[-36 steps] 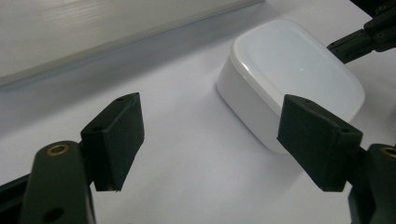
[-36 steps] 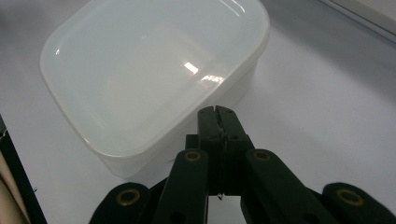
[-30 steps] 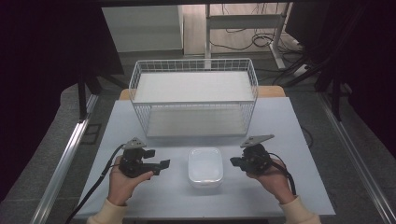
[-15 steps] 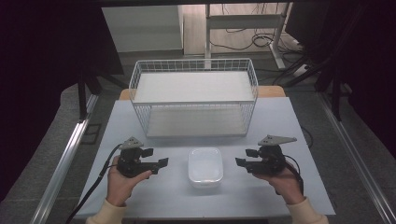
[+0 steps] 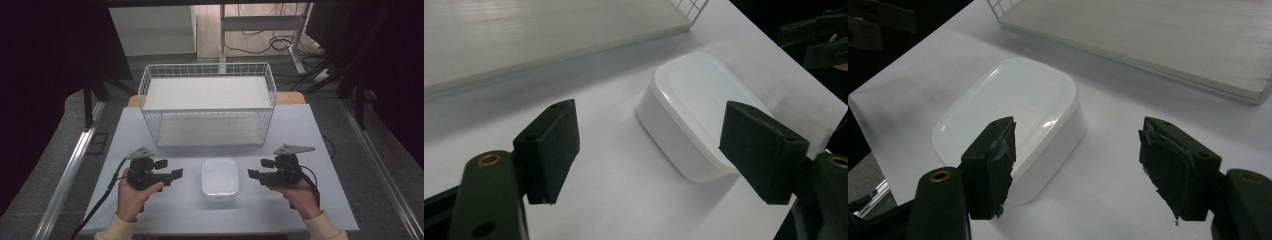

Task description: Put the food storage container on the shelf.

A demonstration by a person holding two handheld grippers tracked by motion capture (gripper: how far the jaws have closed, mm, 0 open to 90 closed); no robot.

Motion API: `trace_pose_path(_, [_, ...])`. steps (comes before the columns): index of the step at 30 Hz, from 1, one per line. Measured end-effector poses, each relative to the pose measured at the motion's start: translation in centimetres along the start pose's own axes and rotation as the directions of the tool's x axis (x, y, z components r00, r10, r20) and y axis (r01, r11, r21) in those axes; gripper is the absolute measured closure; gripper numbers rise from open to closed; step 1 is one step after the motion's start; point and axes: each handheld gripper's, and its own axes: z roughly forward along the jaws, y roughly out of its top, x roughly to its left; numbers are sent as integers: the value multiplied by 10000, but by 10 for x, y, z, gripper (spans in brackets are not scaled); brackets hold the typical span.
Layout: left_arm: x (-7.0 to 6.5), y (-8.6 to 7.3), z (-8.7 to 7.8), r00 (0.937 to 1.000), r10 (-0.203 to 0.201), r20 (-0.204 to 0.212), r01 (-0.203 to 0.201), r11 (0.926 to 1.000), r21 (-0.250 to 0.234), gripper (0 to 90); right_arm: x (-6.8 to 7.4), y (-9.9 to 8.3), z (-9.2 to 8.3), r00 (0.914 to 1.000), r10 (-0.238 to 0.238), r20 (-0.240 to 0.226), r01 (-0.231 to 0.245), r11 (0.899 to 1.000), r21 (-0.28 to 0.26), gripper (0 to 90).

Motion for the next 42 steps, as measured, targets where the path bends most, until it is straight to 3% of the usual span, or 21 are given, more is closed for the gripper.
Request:
trace_pose_path(4, [-1,0,4,9995,-241,187,239,9997,84,236,2,2,3,9998,165,-116,-166,9999,-23,304])
trace_pose_path(7, [-16,5,13,9998,5,175,-12,9992,388,236,7,7,7,9985,369,-393,-371,9993,-27,304])
trace_pose_path(10, [-19,9,17,9997,-3,256,-9,9990,450,235,11,13,9,9981,373,-491,-374,9993,-5,304])
trace_pose_path(11, [-20,13,22,9986,-206,496,180,9985,509,235,14,18,13,9980,349,-536,-348,9994,27,303])
trace_pose_path(14, [-19,16,27,9971,-402,645,362,9975,608,236,14,22,19,9972,482,-570,-480,9988,64,302])
trace_pose_path(15, [-16,19,32,9922,-816,939,761,9953,604,236,13,23,21,9967,569,-587,-565,9984,86,303])
trace_pose_path(17, [-13,19,39,9844,-1218,1272,1149,9915,603,236,10,22,25,9947,778,-678,-771,9969,130,303])
trace_pose_path(21, [-9,16,53,9751,-1578,1556,1448,9852,920,233,7,17,32,9918,1026,-764,-1005,9945,306,303])
trace_pose_path(24, [-9,13,58,9730,-1641,1622,1486,9835,1036,233,4,12,37,9906,1123,-780,-1087,9929,486,303])
trace_pose_path(27, [-9,12,62,9670,-1816,1785,1633,9802,1123,235,3,7,44,9883,1264,-853,-1203,9900,732,303])
trace_pose_path(31, [-8,10,66,9668,-1861,1750,1662,9785,1226,237,3,4,49,9868,1338,-915,-1255,9880,903,303])
trace_pose_path(32, [-6,8,70,9621,-1995,1858,1762,9752,1342,238,3,3,51,9856,1393,-963,-1305,9871,923,304])
trace_pose_path(36, [-7,6,76,9565,-2156,1964,1873,9703,1528,245,2,0,55,9800,1699,-1039,-1592,9817,1042,305])
trace_pose_path(37, [-6,5,79,9525,-2263,2037,1952,9673,1621,245,1,-1,56,9785,1774,-1051,-1658,9800,1102,305])
trace_pose_path(40, [-5,4,80,9520,-2285,2036,1967,9664,1653,249,1,-2,57,9762,1881,-1084,-1760,9780,1119,310])
trace_pose_path(42, [-6,4,81,9466,-2414,2138,2084,9639,1655,259,1,-4,61,9722,2008,-1202,-1859,9747,1244,315])
